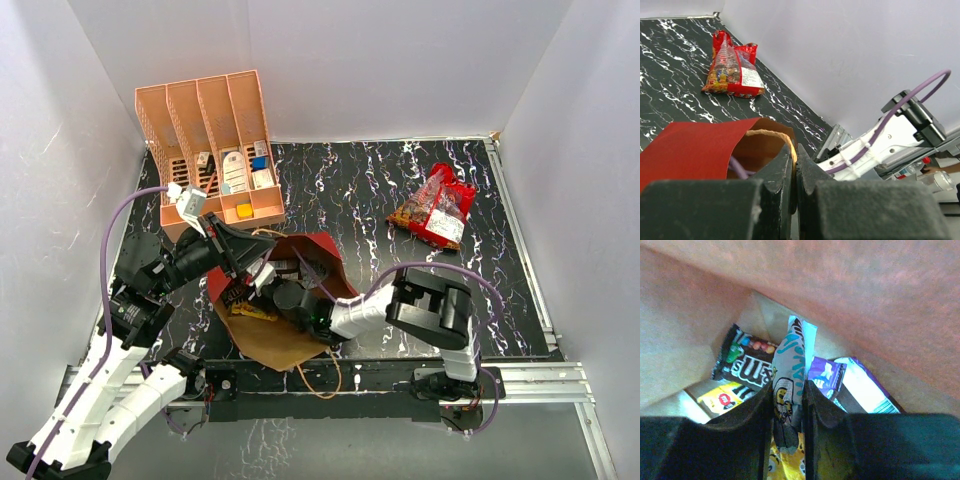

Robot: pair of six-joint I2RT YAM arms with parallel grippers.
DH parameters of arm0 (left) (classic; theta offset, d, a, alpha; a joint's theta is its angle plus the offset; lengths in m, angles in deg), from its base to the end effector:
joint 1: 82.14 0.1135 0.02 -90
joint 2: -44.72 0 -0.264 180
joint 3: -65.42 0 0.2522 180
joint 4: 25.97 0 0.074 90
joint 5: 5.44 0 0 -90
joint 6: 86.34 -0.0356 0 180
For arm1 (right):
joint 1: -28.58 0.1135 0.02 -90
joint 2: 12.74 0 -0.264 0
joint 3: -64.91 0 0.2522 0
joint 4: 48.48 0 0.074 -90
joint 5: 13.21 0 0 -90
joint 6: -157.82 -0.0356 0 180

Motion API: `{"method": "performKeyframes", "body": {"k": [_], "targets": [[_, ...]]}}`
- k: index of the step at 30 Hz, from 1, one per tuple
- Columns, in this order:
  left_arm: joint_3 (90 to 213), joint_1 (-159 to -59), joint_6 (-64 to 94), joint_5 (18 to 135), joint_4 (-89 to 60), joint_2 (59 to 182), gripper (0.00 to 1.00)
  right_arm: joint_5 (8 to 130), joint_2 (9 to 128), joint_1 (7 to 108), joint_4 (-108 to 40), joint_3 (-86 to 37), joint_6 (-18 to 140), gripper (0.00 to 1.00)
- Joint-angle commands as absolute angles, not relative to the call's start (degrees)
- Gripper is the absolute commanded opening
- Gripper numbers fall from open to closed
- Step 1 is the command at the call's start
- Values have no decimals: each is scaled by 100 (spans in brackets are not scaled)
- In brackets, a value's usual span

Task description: Take the snacks out of the paper bag

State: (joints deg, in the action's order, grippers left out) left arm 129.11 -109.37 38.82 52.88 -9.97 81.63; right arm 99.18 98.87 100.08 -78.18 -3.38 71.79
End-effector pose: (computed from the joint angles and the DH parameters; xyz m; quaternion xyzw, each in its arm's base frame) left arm 0.1128 -0.0791 0.4052 0.1674 0.6264 -0.5327 0.5438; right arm 0.1412 0.3794 0.1607 -0.3769 0.6832 0.2102 0.5890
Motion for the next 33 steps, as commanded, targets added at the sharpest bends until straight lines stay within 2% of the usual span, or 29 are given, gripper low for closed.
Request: {"method": "performKeyframes", "body": {"k": [1, 9, 19, 22, 28, 33], "targets": [[13138, -10948, 3769, 5594, -1004, 8076, 0, 9631, 9198, 9981, -7972, -268, 6828, 22], [13182, -10948, 3705, 5833, -960, 8098, 0, 9041, 8242, 9984, -7431, 247, 6315, 15], [13240, -10947, 3575, 6287, -684, 8059, 0, 7948, 6079, 9978, -5452, 1064, 6097, 12], [13237, -10952, 3565, 6492, -603, 8067, 0, 7864, 5441, 9983, -4522, 919, 6132, 12], [13250, -10943, 3540, 6571, -560, 8128, 0, 8458, 4658, 9976, -2784, 67, 6596, 7], [13298, -10948, 3511, 6619, -434, 8128, 0, 8688, 4006, 9973, -2603, -337, 6912, 7]]}}
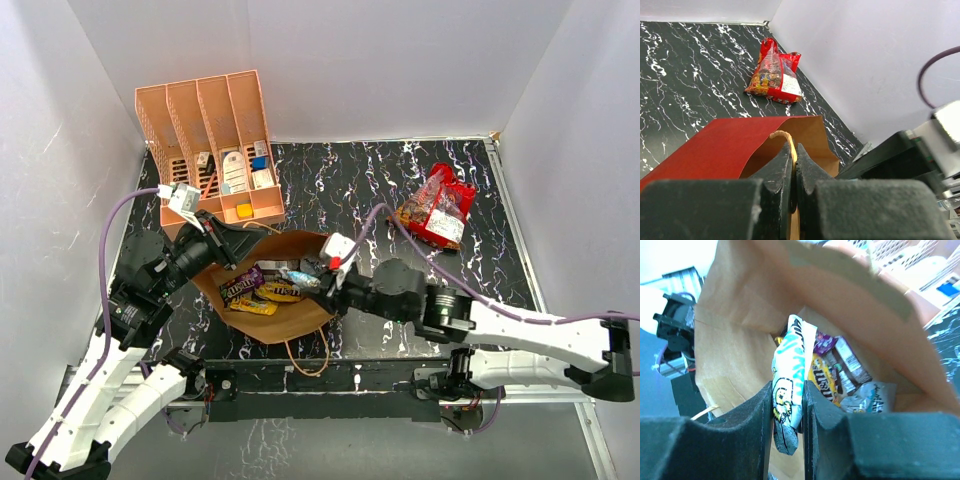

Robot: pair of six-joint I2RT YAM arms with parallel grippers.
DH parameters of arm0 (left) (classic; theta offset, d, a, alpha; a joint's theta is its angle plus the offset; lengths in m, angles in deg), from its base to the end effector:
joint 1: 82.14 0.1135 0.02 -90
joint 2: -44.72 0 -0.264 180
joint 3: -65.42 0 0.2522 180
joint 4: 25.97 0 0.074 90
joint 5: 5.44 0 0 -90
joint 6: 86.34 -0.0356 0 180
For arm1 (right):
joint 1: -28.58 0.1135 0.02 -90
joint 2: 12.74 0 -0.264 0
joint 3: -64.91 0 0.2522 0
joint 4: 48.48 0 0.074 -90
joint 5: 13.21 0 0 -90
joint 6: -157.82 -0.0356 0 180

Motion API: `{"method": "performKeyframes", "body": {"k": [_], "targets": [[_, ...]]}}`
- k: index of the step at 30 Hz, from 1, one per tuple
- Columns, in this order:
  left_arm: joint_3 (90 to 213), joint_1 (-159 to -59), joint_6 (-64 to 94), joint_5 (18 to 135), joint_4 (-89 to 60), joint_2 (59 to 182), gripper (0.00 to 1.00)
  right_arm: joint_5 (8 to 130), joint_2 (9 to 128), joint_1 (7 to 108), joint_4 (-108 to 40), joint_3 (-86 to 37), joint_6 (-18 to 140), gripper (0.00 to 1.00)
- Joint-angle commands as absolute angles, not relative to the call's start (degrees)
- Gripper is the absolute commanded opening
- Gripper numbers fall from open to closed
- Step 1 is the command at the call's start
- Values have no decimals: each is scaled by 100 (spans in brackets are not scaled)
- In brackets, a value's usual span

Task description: Take the snacks out of the paper bag

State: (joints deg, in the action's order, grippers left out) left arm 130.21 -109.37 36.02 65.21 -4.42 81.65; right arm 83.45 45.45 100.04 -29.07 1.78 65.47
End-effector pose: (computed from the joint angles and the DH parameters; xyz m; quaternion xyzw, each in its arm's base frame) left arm 0.1181 -0.0740 0.4018 0.0956 0.6626 -0.4622 0.5816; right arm 0.0796 0.2243 0.3322 -0.4183 0.6701 0.3304 0.5165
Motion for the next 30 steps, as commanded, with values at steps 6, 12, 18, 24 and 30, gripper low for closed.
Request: {"method": "performKeyframes", "body": {"k": [6, 12, 18, 24, 30], "targets": [[13376, -10947, 3485, 6667, -330, 8102, 0, 10896, 3614, 9972, -3658, -322, 7282, 7], [13431, -10945, 3486, 6651, -269, 8093, 0, 13611, 4158, 9332, -4714, -261, 7808, 7], [13493, -10948, 3469, 5987, -555, 8127, 0, 10102, 4654, 6102, -2642, -168, 5067, 7], [13462, -10947, 3752, 4490, -1069, 8484, 0, 7196, 5512, 4544, -2822, 754, 4095, 7], [13249, -10950, 3873, 4362, -1214, 8280, 0, 6063, 6756, 3636, -3088, 923, 4083, 7]]}}
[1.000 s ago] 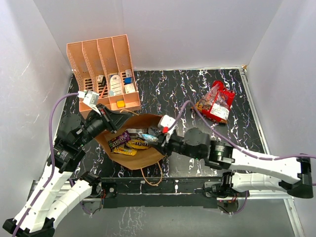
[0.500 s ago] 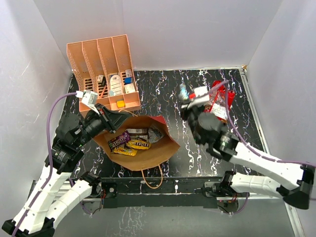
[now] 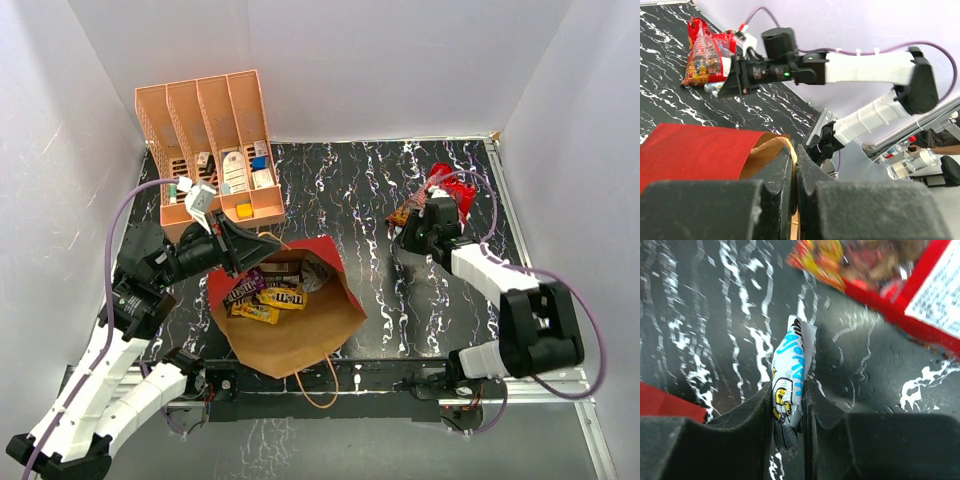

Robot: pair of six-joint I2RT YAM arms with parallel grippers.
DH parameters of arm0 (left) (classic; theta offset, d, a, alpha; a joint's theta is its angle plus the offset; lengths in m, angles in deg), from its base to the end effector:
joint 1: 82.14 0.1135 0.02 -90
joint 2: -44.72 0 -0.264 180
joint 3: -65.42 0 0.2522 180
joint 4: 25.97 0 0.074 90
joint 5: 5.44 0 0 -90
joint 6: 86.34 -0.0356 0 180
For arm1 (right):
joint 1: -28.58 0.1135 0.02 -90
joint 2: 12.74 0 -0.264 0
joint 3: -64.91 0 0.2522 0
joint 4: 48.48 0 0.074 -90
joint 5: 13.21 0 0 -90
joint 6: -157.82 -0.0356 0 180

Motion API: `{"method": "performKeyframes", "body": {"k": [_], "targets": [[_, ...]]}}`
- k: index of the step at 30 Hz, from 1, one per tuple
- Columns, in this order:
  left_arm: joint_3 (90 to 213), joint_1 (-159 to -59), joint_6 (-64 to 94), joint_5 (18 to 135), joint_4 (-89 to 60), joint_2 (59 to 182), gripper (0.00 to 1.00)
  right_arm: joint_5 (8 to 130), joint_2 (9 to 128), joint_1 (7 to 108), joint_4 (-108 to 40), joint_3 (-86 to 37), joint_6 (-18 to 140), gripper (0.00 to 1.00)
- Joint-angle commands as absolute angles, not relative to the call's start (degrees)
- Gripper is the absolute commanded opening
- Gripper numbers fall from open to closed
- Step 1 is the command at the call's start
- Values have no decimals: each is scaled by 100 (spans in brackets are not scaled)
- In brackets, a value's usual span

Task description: Take the snacks out of the paper bag

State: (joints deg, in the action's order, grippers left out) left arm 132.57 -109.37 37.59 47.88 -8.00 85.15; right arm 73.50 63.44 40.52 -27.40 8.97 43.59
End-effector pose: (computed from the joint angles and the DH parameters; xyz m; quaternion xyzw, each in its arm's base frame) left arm 0.1198 -0.0856 0.4137 0.2023 0.6309 -0.5429 0.5160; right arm 0.2694 0.0591 0.2103 0.0857 0.9068 0.1528 0.3835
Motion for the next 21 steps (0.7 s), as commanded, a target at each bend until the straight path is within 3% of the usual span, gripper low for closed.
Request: {"method": "performKeyframes", "body": {"k": [1, 8, 9, 15, 19, 21], "targets": [[13230, -10948, 3860, 4395, -1180, 8247, 0, 5920, 6892, 3527, -3192, 949, 4075, 7], [13299, -10943, 3711, 4743, -826, 8129, 0, 5516, 7558, 3287, -3695, 849, 3842, 9], [13332, -10947, 3690, 4772, -780, 8133, 0, 5558, 7622, 3260, -3673, 811, 3828, 13], [13472, -10947, 3562, 4880, -502, 8118, 0, 6168, 7369, 2881, -3113, 1066, 3820, 62], [13422, -10948, 3527, 5058, -471, 8051, 0, 6364, 6382, 2612, -2843, 1397, 4022, 81], [13403, -10948, 3510, 5161, -461, 8061, 0, 6053, 5966, 2616, -2750, 1466, 4146, 83]]}}
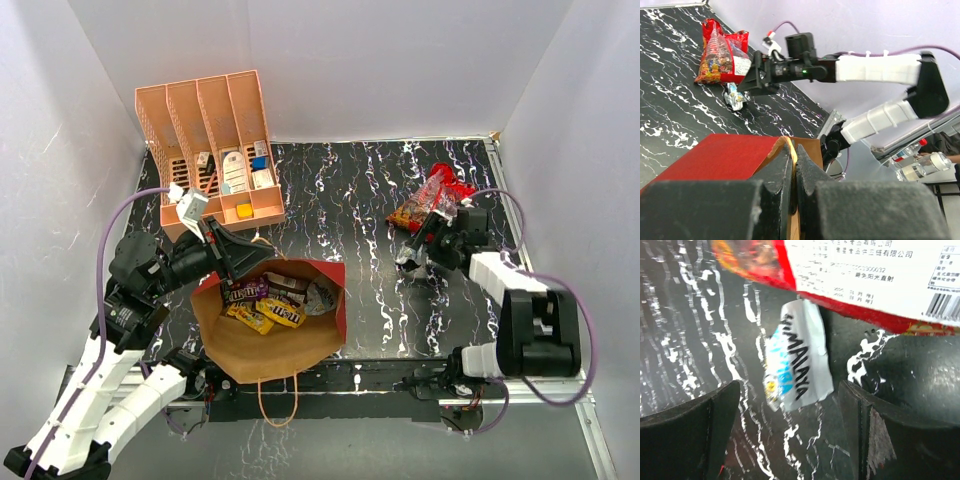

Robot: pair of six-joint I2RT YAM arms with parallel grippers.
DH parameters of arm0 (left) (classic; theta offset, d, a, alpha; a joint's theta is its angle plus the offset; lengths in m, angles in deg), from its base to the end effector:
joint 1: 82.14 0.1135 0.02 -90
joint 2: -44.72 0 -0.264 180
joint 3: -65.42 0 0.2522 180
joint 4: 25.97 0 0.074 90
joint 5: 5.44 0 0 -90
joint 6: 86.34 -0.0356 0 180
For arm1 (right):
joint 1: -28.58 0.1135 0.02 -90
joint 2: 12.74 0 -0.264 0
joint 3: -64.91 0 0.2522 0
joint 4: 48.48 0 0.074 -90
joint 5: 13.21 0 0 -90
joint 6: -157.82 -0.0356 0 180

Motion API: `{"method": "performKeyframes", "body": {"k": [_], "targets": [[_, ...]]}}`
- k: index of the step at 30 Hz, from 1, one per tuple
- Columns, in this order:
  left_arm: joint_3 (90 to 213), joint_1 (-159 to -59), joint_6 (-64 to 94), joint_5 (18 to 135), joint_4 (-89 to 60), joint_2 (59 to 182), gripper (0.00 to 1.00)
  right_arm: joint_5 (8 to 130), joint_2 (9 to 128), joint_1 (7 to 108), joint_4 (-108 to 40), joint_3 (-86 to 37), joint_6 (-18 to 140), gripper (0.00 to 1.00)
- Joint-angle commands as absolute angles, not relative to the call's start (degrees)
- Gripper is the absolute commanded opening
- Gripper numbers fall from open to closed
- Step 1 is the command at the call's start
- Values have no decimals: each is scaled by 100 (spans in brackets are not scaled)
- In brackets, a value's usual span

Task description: Take the snacks out of the paper bag

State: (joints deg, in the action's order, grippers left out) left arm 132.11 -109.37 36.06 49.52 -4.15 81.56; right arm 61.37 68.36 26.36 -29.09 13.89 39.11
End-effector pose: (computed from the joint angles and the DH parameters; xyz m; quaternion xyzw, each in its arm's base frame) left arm 0.1059 -0.0775 0.4117 0.1988 0.6351 -0.5292 0.5264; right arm 0.2679 -0.0009 0.1656 0.2031 0.9084 0.2011 0.3053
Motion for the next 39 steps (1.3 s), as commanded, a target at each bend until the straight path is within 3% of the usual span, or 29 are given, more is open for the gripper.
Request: {"method": "performKeyframes", "body": {"k": [1, 9, 16, 23, 31, 39], "targets": [[13408, -10947, 3501, 5246, -437, 8073, 0, 5872, 5806, 2624, -2700, 1496, 4161, 83], [13465, -10948, 3472, 5812, -321, 8073, 0, 5043, 5416, 3161, -1778, 1612, 4248, 85], [13392, -10948, 3293, 5728, -317, 7966, 0, 5188, 5477, 5277, -1928, 1979, 3185, 78], [13486, -10947, 3181, 5745, -461, 7834, 0, 5274, 4859, 5805, -2707, 2973, 1930, 53], [13432, -10948, 3275, 5550, -438, 7762, 0, 5294, 4799, 6624, -4183, 3800, 324, 51], [13605, -10948, 3039, 5429, -48, 7982, 0, 5493, 6331, 7349, -6016, 3320, -480, 52]]}}
